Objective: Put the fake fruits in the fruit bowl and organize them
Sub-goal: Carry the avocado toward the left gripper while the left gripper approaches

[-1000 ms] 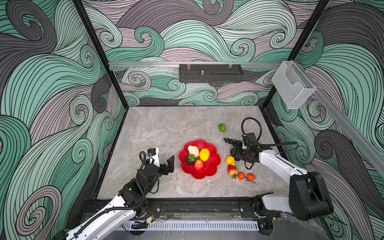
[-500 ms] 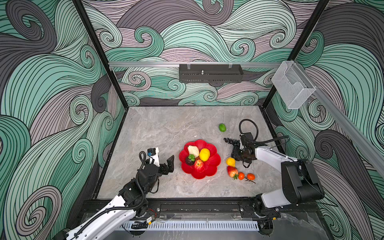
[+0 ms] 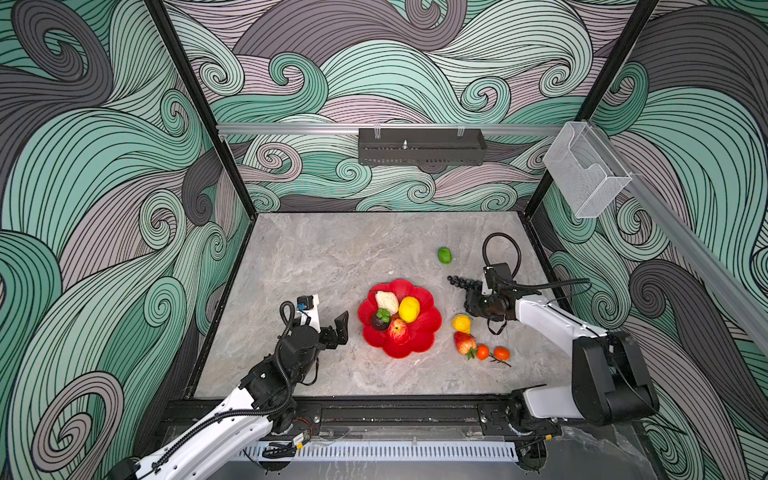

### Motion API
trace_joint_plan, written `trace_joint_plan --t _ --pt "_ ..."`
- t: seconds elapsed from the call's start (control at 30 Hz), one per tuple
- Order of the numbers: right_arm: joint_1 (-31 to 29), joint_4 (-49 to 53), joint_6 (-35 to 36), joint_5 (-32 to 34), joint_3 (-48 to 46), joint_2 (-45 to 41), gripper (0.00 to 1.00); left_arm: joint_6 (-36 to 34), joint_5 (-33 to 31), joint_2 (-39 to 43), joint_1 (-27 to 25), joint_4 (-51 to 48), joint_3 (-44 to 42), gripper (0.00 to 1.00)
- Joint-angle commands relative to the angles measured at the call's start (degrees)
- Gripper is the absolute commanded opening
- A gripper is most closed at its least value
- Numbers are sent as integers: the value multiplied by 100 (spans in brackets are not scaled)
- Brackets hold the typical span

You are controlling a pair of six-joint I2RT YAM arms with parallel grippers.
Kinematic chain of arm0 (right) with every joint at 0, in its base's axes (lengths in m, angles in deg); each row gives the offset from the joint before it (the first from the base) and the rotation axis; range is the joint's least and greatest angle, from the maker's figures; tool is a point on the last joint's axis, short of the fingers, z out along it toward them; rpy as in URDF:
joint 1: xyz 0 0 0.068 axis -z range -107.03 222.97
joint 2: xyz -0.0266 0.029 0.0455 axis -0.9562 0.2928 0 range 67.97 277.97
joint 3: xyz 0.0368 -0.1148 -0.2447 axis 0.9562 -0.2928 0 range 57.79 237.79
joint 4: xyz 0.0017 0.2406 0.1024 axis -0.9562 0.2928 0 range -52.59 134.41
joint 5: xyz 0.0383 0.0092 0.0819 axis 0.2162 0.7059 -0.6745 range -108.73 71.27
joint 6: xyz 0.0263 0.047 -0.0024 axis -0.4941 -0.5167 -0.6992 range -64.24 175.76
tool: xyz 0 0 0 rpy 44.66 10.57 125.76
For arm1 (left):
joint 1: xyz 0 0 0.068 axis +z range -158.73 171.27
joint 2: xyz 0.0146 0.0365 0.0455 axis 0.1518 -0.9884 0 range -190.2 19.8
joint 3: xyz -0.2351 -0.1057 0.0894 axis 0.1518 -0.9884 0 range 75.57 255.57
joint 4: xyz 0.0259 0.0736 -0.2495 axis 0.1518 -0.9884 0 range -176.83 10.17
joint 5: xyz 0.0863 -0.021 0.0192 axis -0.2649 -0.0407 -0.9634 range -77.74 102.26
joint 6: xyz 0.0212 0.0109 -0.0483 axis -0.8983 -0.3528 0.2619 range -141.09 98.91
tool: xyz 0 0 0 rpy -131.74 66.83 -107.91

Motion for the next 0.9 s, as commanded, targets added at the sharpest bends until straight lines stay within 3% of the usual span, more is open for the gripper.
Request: trace_joint_plan --t 0.0,0.2,0.4,0.63,0.87 --pt "-94 206 117 -35 126 -440 55 74 42 -142 73 129 189 99" --pt "-591 302 177 -510 219 -1260 56 267 122 -515 80 -87 524 99" --pt "-1487 -239 -12 -1087 115 -1591 56 611 1160 -1278 74 -428 1299 98" --pt "-2484 -1665 -263 -1381 -226 -1340 54 987 2461 -2187 -3 708 1738 97" --pt "-3286 -2938 -144 -1178 -654 -1164 54 1235 2862 -2848 -246 1329 2014 98"
